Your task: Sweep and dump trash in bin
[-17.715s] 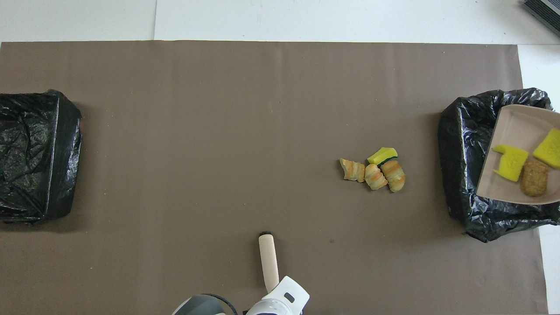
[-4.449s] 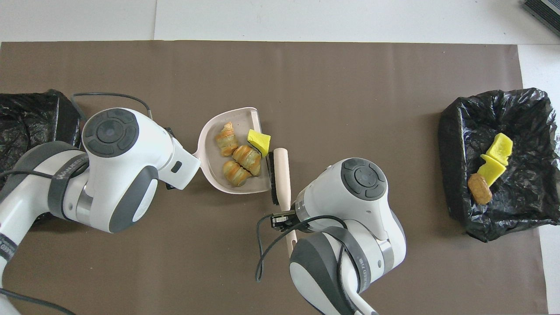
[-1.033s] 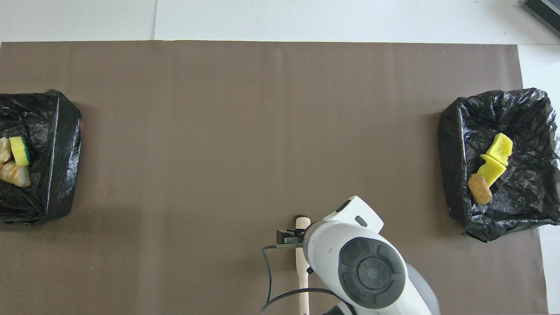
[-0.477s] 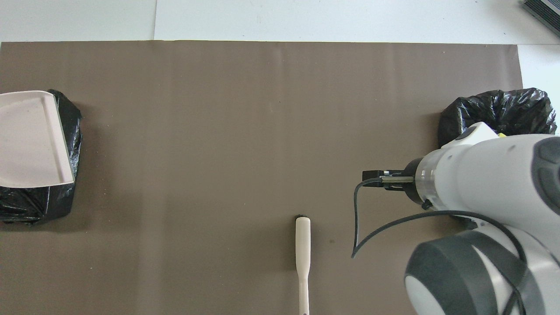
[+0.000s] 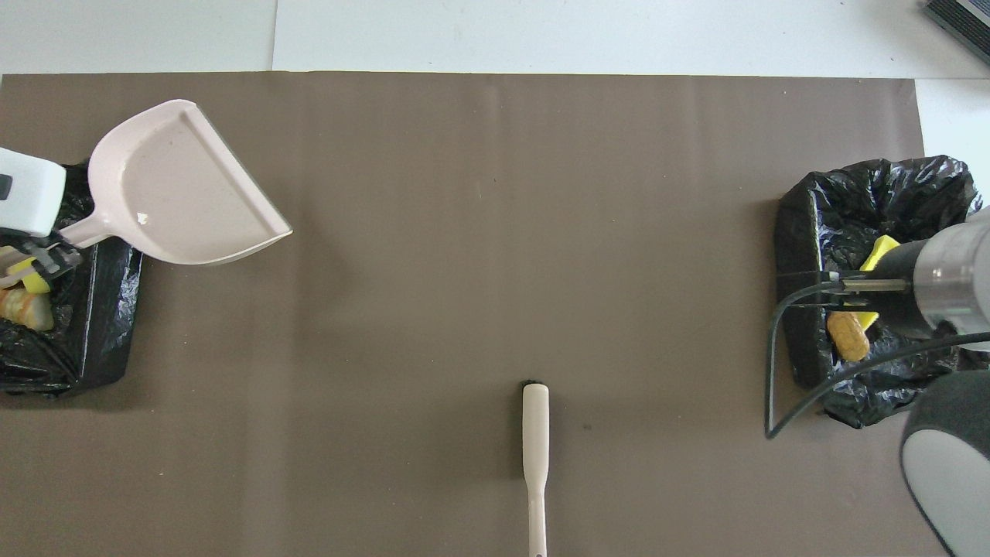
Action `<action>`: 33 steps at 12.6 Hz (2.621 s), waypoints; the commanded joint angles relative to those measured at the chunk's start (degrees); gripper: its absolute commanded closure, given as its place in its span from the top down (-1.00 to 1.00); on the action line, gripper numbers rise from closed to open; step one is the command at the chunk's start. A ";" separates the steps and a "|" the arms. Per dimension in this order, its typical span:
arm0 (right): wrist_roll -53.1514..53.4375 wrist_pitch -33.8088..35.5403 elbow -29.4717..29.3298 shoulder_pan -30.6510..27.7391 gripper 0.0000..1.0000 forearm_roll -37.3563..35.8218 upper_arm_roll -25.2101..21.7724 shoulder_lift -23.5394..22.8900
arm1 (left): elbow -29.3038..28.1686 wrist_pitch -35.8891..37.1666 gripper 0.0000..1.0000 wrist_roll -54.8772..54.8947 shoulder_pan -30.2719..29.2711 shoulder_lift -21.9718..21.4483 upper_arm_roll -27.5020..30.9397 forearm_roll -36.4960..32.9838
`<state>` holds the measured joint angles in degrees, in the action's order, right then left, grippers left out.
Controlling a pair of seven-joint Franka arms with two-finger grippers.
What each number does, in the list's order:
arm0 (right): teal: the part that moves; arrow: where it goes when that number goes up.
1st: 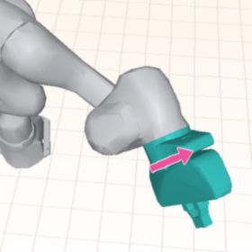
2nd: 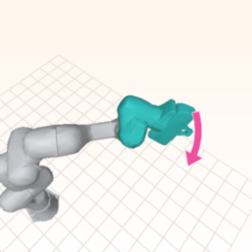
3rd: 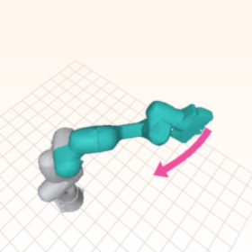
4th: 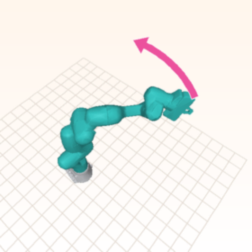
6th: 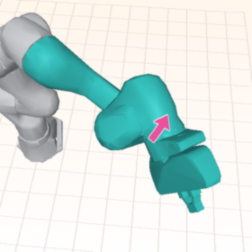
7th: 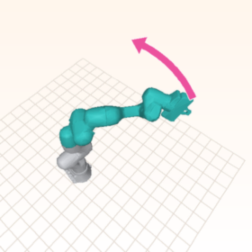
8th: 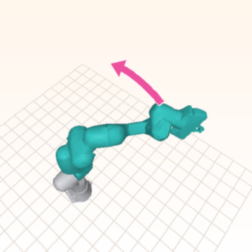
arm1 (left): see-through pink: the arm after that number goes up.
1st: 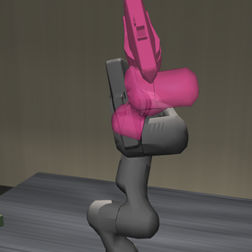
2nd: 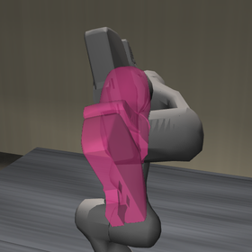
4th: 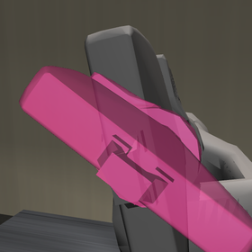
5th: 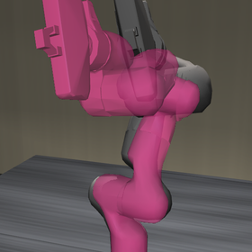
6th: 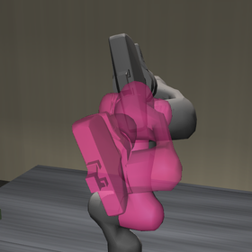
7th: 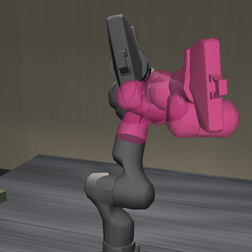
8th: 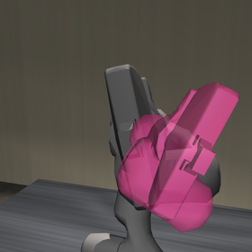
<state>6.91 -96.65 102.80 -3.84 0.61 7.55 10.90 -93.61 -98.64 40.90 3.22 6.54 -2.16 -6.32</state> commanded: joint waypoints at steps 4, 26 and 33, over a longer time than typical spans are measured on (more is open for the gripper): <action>-6.37 9.34 -11.36 3.14 1.00 -1.40 -9.03 -2.63 | 2.64 -8.40 -1.00 -39.00 17.14 5.84 1.19 5.62; -9.19 11.93 -11.57 7.09 1.00 -2.02 -12.47 -2.46 | 10.46 -23.18 1.00 -76.77 37.21 25.46 0.93 7.81; -8.84 12.54 -12.18 7.18 1.00 -1.22 -12.39 -2.73 | 1.59 -13.45 1.00 -65.71 28.71 8.17 2.51 5.27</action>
<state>-0.39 -84.00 90.72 4.16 -0.58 -5.38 8.25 -87.08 -115.44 -28.53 35.41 21.58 0.45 0.42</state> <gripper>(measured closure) 0.000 0.000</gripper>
